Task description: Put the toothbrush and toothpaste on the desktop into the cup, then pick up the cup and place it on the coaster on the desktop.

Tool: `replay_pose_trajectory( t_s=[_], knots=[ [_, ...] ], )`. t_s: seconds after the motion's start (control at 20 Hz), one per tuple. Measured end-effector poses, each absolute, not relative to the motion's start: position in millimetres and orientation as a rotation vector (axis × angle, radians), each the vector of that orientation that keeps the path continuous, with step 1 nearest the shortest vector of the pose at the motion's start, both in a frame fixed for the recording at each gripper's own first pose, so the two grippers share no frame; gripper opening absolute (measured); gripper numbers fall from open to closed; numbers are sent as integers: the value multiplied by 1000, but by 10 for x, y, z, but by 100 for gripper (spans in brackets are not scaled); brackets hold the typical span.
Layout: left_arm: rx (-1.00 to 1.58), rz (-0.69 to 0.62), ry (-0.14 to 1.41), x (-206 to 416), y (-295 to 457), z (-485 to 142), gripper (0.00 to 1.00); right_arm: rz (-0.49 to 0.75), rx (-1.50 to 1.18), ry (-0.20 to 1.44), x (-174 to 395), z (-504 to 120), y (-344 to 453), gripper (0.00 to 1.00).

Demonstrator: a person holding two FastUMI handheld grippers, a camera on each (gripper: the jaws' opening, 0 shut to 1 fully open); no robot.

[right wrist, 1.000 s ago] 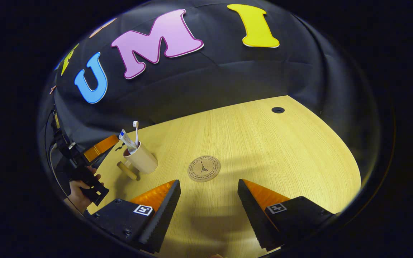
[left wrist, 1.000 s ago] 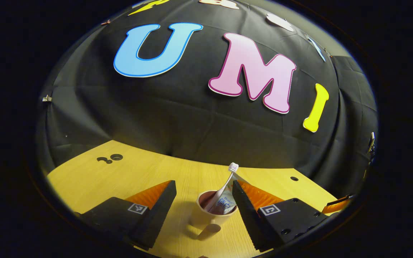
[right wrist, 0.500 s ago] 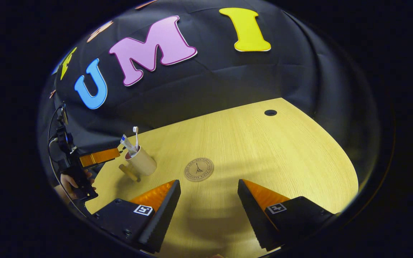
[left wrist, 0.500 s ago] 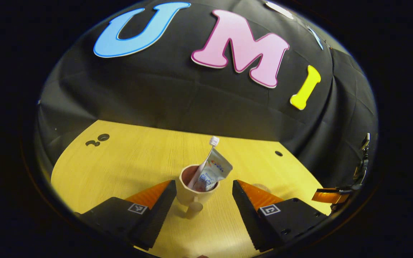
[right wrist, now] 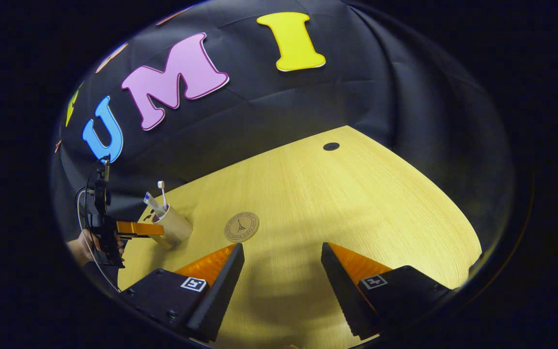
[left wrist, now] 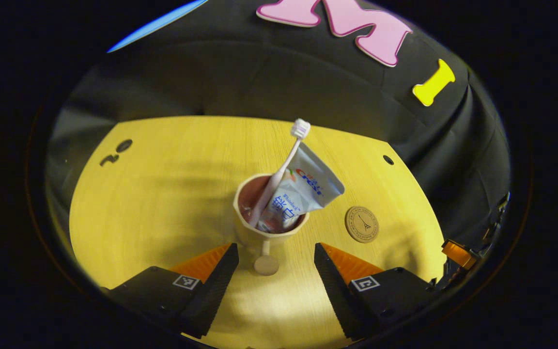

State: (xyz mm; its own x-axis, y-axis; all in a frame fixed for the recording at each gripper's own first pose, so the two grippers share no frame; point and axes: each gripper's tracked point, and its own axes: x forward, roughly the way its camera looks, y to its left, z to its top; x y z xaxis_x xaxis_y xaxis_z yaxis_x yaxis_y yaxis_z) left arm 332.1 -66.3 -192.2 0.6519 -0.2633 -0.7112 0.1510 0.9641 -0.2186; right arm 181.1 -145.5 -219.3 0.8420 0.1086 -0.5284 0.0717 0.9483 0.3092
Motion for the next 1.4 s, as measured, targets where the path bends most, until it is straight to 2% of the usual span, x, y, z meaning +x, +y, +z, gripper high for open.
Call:
replay_pose_trajectory(
  t_s=[0.3,0.55,0.6,0.65,0.7,0.9,1.15,1.4],
  knots=[
    [-75,-158,993,3425,-569,-2169,95,-21,350,577,1710,-2240,-1624,98],
    [-62,-150,1051,3453,-585,-2156,74,-45,379,592,1605,-2339,-1708,98],
    [-66,-150,1060,3454,-591,-2148,72,-49,376,602,1580,-2377,-1720,98],
    [-62,-144,1070,3454,-586,-2140,66,-51,376,606,1569,-2387,-1735,98],
    [-61,-143,1082,3450,-580,-2150,54,-50,380,607,1554,-2375,-1734,98],
    [-45,-137,1107,3429,-622,-2176,33,-43,375,595,1516,-2332,-1742,98],
    [-40,-132,1076,3443,-601,-2158,23,-44,364,590,1473,-2282,-1760,98],
    [11,-144,1037,3440,-599,-2005,19,-38,351,567,1483,-2180,-1767,98]
  ],
)
